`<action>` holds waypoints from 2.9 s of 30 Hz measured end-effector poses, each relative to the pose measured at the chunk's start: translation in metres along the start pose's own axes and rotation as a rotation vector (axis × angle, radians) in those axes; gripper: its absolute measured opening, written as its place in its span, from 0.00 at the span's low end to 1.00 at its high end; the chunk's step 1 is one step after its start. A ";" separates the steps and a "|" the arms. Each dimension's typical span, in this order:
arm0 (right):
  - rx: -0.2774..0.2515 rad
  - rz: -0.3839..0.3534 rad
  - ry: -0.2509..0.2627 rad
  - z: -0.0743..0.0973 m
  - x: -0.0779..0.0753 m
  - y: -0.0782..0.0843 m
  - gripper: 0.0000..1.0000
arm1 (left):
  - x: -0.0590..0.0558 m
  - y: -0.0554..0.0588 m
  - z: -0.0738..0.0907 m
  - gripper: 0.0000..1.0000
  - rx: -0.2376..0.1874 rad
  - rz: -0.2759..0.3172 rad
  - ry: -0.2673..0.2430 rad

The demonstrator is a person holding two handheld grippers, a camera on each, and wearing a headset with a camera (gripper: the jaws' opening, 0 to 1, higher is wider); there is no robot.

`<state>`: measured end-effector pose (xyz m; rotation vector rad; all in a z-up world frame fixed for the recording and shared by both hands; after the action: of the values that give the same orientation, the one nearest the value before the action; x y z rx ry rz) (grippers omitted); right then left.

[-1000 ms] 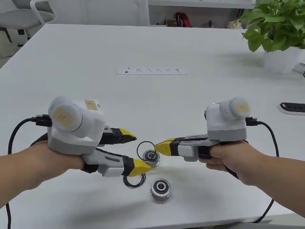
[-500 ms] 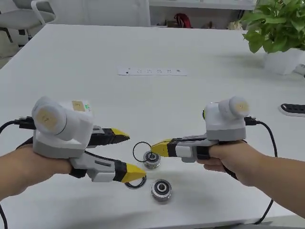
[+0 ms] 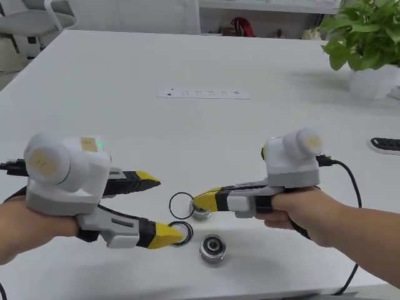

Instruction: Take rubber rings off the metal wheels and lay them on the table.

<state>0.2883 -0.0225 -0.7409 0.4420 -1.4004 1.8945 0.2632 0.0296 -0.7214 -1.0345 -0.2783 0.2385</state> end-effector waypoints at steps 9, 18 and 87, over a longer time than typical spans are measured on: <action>0.035 -0.005 -0.005 -0.003 -0.006 0.007 0.00 | 0.000 0.006 0.004 0.67 0.008 0.011 -0.006; 0.066 -0.021 -0.008 -0.006 -0.008 0.016 0.00 | -0.001 0.010 0.005 0.67 0.011 0.024 -0.010; 0.152 -0.019 0.066 -0.014 -0.024 0.038 0.10 | -0.002 0.023 0.004 0.65 0.044 0.046 -0.003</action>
<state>0.2796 -0.0238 -0.7870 0.4594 -1.2104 1.9903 0.2584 0.0435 -0.7394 -0.9980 -0.2516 0.2864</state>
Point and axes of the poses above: the centre of the closed fingertips' face, and the gripper's own axes: z roughly backward along the fingers, x roughly to its left, y roughly out of its underside, the point moved 2 cm from there along z, roughly backward along the fingers, and after that the axes turned 10 degrees about -z, right-handed, at the moved point
